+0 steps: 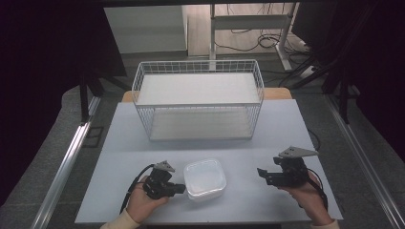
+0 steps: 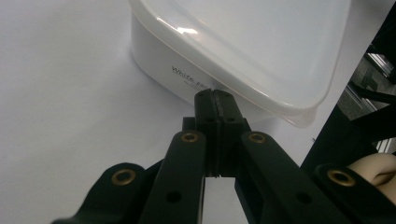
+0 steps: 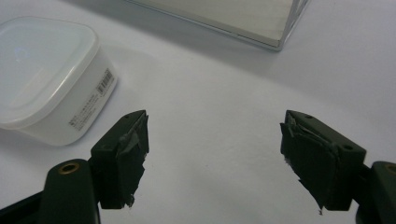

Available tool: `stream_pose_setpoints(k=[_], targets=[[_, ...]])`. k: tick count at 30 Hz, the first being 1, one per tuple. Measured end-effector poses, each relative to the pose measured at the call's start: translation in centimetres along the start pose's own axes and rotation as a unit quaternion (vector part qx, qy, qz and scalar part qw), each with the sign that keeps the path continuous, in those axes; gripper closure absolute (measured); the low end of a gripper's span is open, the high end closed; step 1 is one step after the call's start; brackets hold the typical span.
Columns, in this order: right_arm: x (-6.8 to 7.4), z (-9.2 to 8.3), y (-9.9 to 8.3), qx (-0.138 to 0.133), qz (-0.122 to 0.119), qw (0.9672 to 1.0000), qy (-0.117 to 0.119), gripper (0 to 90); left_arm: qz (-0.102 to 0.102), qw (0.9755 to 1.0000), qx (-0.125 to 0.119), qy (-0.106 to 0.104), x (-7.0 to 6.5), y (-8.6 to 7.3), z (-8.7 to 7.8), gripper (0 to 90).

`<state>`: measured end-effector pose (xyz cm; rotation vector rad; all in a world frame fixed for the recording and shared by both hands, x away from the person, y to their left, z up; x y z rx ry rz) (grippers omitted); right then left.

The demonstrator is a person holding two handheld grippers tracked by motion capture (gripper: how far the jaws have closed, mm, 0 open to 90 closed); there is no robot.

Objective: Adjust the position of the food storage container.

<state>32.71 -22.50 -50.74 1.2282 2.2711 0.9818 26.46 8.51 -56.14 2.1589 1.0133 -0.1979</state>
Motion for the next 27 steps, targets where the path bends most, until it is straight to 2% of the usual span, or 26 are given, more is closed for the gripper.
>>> stream_pose_setpoints(k=[2, 5, 6, 7, 8, 9, 10, 11, 12, 13, 14, 15, 16, 18, 19, 21, 22, 23, 24, 27], targets=[[0.0, 0.0, 0.0, 0.0, -0.001, 1.0, 0.0, 23.3, -0.001, 1.0, -0.004, -0.002, 0.0, 0.1, -0.1, 90.0], [0.2, 0.0, 0.0, 0.001, -0.003, 1.0, 0.003, 25.2, -0.005, 0.9998, -0.018, 0.007, 0.4, 0.2, -1.0, 90.0], [0.4, -0.1, -0.1, 0.003, -0.01, 0.9999, 0.004, 27.3, -0.006, 0.9995, -0.027, 0.015, 0.8, 0.3, -1.5, 89.6], [0.6, -0.1, -0.1, 0.004, -0.014, 0.9999, 0.007, 28.3, -0.008, 0.9988, -0.04, 0.027, 1.2, 0.5, -2.0, 85.3], [0.6, -0.1, -0.1, 0.004, -0.014, 0.9999, 0.007, 28.3, -0.013, 0.9975, -0.057, 0.04, 1.7, 0.7, -2.4, 85.3], [1.1, -0.1, -0.3, 0.008, -0.023, 0.9996, 0.016, 30.7, -0.019, 0.9958, -0.075, 0.049, 2.1, 0.9, -2.9, 67.7], [1.3, -0.1, -0.3, 0.011, -0.025, 0.9994, 0.021, 32.5, -0.029, 0.9918, -0.103, 0.069, 2.8, 1.3, -3.8, 60.3], [1.3, -0.1, -0.3, 0.011, -0.025, 0.9994, 0.021, 32.5, -0.029, 0.9918, -0.103, 0.069, 2.8, 1.3, -3.8, 53.6], [1.6, 0.0, -0.4, 0.014, -0.028, 0.9991, 0.027, 34.9, -0.034, 0.9901, -0.113, 0.076, 3.1, 1.4, -4.1, 53.6], [1.8, 0.0, -0.5, 0.017, -0.036, 0.9987, 0.033, 37.0, -0.038, 0.9888, -0.12, 0.081, 3.4, 1.5, -4.4, 48.4], [2.0, 0.0, -0.7, 0.02, -0.039, 0.9983, 0.038, 39.5, -0.042, 0.9881, -0.123, 0.083, 3.6, 1.6, -4.6, 43.8], [2.4, 0.0, -0.9, 0.027, -0.047, 0.9973, 0.05, 45.7, -0.047, 0.9867, -0.128, 0.088, 4.0, 1.6, -4.9, 37.6], [2.4, 0.0, -0.9, 0.027, -0.047, 0.9973, 0.05, 45.7, -0.047, 0.9867, -0.128, 0.088, 4.0, 1.6, -4.9, 35.6], [2.9, 0.1, -1.2, 0.034, -0.054, 0.9963, 0.057, 53.9, -0.05, 0.9867, -0.128, 0.087, 4.3, 1.4, -5.0, 34.0], [3.6, 0.2, -1.5, 0.043, -0.063, 0.995, 0.065, 61.6, -0.05, 0.9866, -0.128, 0.088, 4.4, 1.4, -5.0, 31.5], [4.4, 0.4, -1.9, 0.054, -0.088, 0.9924, 0.067, 67.2, -0.049, 0.9871, -0.125, 0.087, 4.8, 1.3, -5.1, 29.7], [4.4, 0.4, -1.9, 0.054, -0.088, 0.9924, 0.067, 67.2, -0.049, 0.9871, -0.125, 0.087, 4.8, 1.3, -5.1, 29.2], [5.2, 0.5, -2.2, 0.064, -0.108, 0.9899, 0.067, 74.9, -0.049, 0.987, -0.124, 0.089, 5.0, 1.2, -5.2, 28.8], [5.2, 0.5, -2.2, 0.064, -0.108, 0.9899, 0.067, 74.9, -0.049, 0.987, -0.123, 0.091, 5.1, 1.2, -5.2, 28.8], [6.6, 0.7, -2.2, 0.067, -0.12, 0.9872, 0.081, 87.1, -0.048, 0.9869, -0.123, 0.093, 5.3, 1.1, -5.3, 28.0]])
Point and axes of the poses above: each handheld gripper's, and its own axes: z roughly forward along the jaws, y roughly out of its top, x roughly to its left, the point moved 8 cm from there along z, roughly forward along the jaws, and after that the axes turned 5 degrees about -y, right-handed, at the moved point
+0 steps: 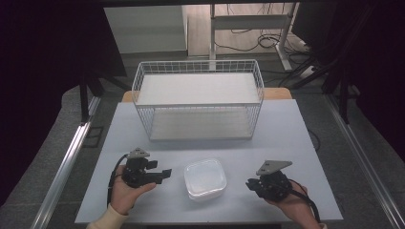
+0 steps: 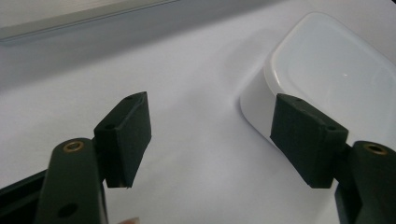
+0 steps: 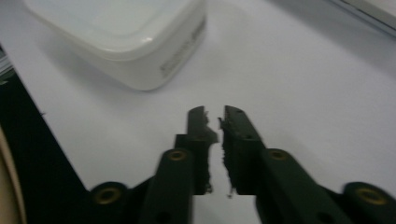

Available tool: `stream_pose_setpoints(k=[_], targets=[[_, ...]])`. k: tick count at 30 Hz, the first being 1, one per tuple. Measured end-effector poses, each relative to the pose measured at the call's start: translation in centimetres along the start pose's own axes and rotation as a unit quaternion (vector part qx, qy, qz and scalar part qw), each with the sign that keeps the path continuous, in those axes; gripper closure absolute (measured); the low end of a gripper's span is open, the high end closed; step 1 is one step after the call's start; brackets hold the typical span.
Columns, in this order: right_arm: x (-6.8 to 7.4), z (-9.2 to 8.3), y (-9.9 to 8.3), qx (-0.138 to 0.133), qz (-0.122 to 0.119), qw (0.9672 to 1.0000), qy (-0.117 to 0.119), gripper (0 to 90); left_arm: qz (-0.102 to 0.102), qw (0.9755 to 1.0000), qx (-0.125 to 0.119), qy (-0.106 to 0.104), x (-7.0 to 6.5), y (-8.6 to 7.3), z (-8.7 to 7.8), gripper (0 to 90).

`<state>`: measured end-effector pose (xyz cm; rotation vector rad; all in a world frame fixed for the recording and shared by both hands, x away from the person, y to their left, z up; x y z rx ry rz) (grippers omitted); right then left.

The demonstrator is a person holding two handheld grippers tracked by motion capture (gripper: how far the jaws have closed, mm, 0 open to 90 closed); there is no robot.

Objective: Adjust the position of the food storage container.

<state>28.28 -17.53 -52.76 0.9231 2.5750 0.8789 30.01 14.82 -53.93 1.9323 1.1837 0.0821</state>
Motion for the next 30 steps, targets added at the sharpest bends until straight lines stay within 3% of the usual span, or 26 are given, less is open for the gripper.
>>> stream_pose_setpoints(k=[6, 12, 20, 26, 30], targets=[[3.0, 2.1, 0.4, 0.029, -0.037, 0.9983, 0.036, 89.6, -0.001, 1.0, -0.006, 0.001, 0.1, 0.2, -0.4, 27.5], [4.6, 3.5, 1.1, 0.037, -0.051, 0.9969, 0.047, 89.6, -0.003, 0.9999, -0.009, 0.001, 0.3, 0.3, -0.5, 27.4], [4.2, 4.7, 2.9, 0.031, -0.041, 0.9981, 0.033, 89.6, -0.011, 0.9998, -0.015, 0.003, 0.8, 0.3, -0.9, 27.3], [4.1, 5.3, 3.2, 0.035, -0.031, 0.9983, 0.034, 89.6, -0.013, 0.9997, -0.021, 0.006, 1.1, 0.4, -1.3, 27.3], [3.8, 6.4, 4.6, 0.032, -0.023, 0.9986, 0.037, 89.6, -0.019, 0.9995, -0.025, 0.009, 1.5, 0.5, -1.5, 27.3]])
Point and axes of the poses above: each handheld gripper's, and its own axes: z roughly forward along the jaws, y roughly out of its top, x roughly to its left, the point moved 8 cm from there along z, roughly forward along the jaws, and after that the axes turned 5 degrees about -y, right-handed, at the moved point
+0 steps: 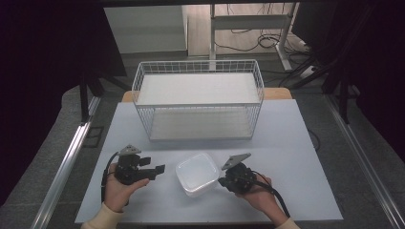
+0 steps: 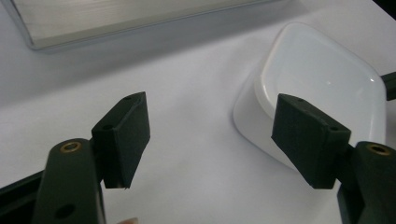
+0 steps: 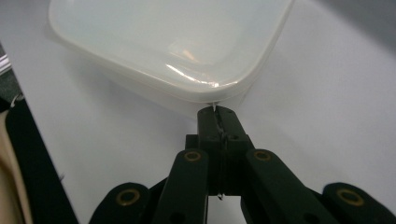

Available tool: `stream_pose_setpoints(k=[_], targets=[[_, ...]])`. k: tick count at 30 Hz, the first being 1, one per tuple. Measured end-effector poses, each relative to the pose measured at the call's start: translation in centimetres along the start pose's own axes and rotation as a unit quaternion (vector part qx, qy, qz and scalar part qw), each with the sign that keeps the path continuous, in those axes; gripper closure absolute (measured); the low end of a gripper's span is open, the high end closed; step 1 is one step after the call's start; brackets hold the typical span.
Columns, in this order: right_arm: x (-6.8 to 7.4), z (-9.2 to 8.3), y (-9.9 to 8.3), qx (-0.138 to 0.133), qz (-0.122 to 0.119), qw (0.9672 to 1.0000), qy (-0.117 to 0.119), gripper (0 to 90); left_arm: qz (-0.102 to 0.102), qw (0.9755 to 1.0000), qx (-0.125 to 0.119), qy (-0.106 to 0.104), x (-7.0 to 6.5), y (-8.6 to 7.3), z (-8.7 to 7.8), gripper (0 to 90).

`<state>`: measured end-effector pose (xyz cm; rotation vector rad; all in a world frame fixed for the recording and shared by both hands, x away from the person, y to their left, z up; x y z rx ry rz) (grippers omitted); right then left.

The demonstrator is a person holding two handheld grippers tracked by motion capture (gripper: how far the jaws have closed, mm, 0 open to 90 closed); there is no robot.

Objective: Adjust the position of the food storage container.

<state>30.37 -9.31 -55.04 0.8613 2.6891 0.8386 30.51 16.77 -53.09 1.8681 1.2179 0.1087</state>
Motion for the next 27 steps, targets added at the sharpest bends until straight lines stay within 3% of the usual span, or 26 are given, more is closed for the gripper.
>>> stream_pose_setpoints(k=[8, 15, 21, 25, 27], targets=[[-0.4, 1.9, 3.6, -0.017, 0.004, 0.9998, 0.01, 89.6, -0.01, 0.9999, -0.009, 0.007, 1.0, 0.1, -0.7, 27.6], [-0.3, 3.1, 4.4, -0.018, -0.002, 0.9998, 0.009, 89.6, -0.014, 0.9998, -0.012, 0.01, 1.4, 0.1, -1.0, 27.9], [-1.3, 0.5, 3.4, -0.038, 0.005, 0.9993, -0.002, 89.6, -0.014, 0.9997, -0.015, 0.008, 1.5, 0.2, -1.1, 29.2], [-3.0, -2.1, 1.1, -0.047, 0.026, 0.9984, -0.019, 89.1, -0.01, 0.9999, -0.01, 0.007, 1.7, 0.3, -0.7, 37.9], [-4.1, -3.3, -0.3, -0.05, 0.04, 0.9975, -0.028, 83.5, -0.008, 1.0, -0.003, 0.005, 1.7, 0.3, -0.4, 43.6]])
Point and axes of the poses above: each handheld gripper's, and its own axes: z roughly forward along the jaws, y roughly out of its top, x roughly to its left, the point moved 8 cm from there along z, roughly forward along the jaws, and after that the axes turned 5 degrees about -y, right-handed, at the moved point
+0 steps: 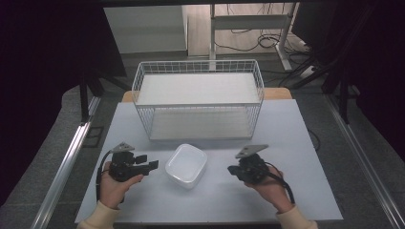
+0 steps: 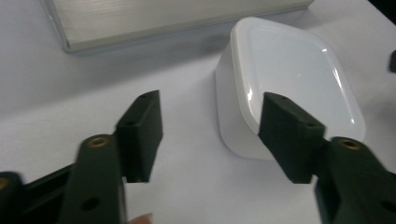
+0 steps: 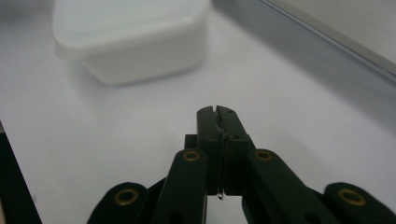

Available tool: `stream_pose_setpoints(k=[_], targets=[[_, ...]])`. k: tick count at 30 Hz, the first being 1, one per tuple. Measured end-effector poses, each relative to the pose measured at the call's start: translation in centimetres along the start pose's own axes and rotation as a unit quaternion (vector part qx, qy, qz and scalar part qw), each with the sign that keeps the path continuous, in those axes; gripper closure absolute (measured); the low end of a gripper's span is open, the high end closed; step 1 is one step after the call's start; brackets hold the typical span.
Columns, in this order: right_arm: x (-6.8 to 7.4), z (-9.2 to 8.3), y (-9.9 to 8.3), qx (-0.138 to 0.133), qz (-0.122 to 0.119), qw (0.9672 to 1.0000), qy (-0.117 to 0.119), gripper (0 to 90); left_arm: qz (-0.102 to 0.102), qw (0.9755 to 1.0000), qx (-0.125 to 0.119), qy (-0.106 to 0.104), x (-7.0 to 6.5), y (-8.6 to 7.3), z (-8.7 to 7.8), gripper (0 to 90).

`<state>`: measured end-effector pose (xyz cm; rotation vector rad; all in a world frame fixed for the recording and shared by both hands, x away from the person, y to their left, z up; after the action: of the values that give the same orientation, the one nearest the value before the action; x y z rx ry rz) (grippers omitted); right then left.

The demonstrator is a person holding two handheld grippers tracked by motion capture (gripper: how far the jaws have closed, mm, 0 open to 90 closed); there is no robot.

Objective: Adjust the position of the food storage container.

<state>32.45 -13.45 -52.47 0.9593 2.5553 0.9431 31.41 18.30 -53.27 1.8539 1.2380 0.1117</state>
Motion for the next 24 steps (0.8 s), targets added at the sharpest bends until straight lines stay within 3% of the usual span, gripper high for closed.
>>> stream_pose_setpoints(k=[3, 4, 9, 12, 13, 14, 16, 19, 24], targets=[[-1.6, -1.6, -1.3, -0.011, 0.024, 0.9996, -0.002, 52.0, 0.012, 0.9999, 0.007, 0.001, -0.1, 0.3, 0.5, 48.6], [-2.5, -2.7, -1.8, -0.026, 0.044, 0.9986, -0.015, 40.9, 0.015, 0.9999, 0.007, 0.002, -0.2, 0.5, 0.6, 49.1], [-3.8, -4.3, -2.1, -0.053, 0.073, 0.9955, -0.028, 32.3, 0.02, 0.9997, 0.016, 0.002, 0.0, 1.0, 1.4, 56.4], [-4.5, -5.0, -2.0, -0.065, 0.083, 0.9938, -0.036, 30.5, 0.019, 0.9993, 0.033, -0.004, 0.0, 1.1, 2.1, 70.4], [-4.8, -5.1, -2.0, -0.066, 0.085, 0.9935, -0.038, 29.6, 0.019, 0.9991, 0.039, -0.004, 0.1, 1.1, 2.3, 79.4], [-4.8, -5.1, -2.0, -0.066, 0.085, 0.9935, -0.038, 29.6, 0.018, 0.9989, 0.043, -0.006, 0.1, 1.2, 2.6, 79.4], [-5.0, -5.2, -2.1, -0.064, 0.086, 0.9933, -0.043, 29.0, 0.017, 0.9984, 0.052, -0.014, 0.1, 1.3, 3.2, 87.9], [-5.4, -5.2, -2.2, -0.063, 0.092, 0.9927, -0.047, 28.9, 0.015, 0.9971, 0.069, -0.028, -0.2, 1.4, 4.2, 89.8], [-6.0, -5.6, -2.2, -0.066, 0.098, 0.9913, -0.057, 28.7, 0.021, 0.9955, 0.084, -0.038, -0.7, 0.9, 4.3, 90.0]])
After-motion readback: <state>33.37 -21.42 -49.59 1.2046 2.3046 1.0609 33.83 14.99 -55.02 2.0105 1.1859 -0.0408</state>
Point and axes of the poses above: each handheld gripper's, and its own axes: z roughly forward along the jaws, y roughly out of its top, x roughly to its left, the point moved 8 cm from there along z, roughly forward along the jaws, and after that the axes turned 5 degrees about -y, right-handed, at the moved point
